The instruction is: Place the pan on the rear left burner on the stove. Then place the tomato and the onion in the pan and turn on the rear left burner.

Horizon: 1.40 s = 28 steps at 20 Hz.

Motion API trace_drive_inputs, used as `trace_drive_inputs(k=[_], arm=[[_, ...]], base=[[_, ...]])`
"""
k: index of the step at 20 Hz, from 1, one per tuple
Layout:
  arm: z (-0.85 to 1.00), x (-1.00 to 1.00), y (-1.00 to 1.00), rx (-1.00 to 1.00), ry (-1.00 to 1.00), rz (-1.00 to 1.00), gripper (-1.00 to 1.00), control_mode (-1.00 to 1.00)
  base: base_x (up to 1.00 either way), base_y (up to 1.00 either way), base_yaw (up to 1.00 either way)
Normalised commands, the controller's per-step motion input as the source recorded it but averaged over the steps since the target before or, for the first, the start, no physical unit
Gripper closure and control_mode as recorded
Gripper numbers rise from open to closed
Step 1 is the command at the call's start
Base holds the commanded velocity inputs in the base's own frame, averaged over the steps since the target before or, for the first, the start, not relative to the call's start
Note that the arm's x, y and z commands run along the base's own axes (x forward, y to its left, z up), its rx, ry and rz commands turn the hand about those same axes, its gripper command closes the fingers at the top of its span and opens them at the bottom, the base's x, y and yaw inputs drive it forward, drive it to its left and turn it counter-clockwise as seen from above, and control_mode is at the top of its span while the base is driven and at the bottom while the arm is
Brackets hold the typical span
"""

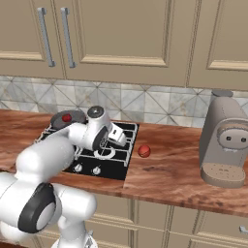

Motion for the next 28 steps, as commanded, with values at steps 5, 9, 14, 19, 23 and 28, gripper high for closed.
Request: trace_drive_inputs(k=[5, 9, 14, 19, 23, 28], arm=[[-0.01, 0.25, -0.5, 0.0, 0.1, 0.0, -1.0, -1.0], [-0.09, 0.21, -0.43, 0.0, 0.06, 0.0, -1.0, -1.0], [-0.12, 0.14, -0.41, 0.0, 0.0, 0.0, -1.0, -1.0], [-0.12, 0.02, -0.33, 0.0, 0.0, 0.0, -1.0, -1.0], [-0.19, 0.04, -0.23, 0.0, 0.0, 0.0, -1.0, -1.0], [-0.04, 0.09, -0.21, 0.0, 0.0, 0.0, -1.0, -1.0]], base=[[0.0, 0.0, 0.0], [0.0, 0.0, 0.0], [0.0, 0.0, 0.0], [0.0, 0.0, 0.0], [0.0, 0.0, 0.0], [0.0, 0.0, 0.0]])
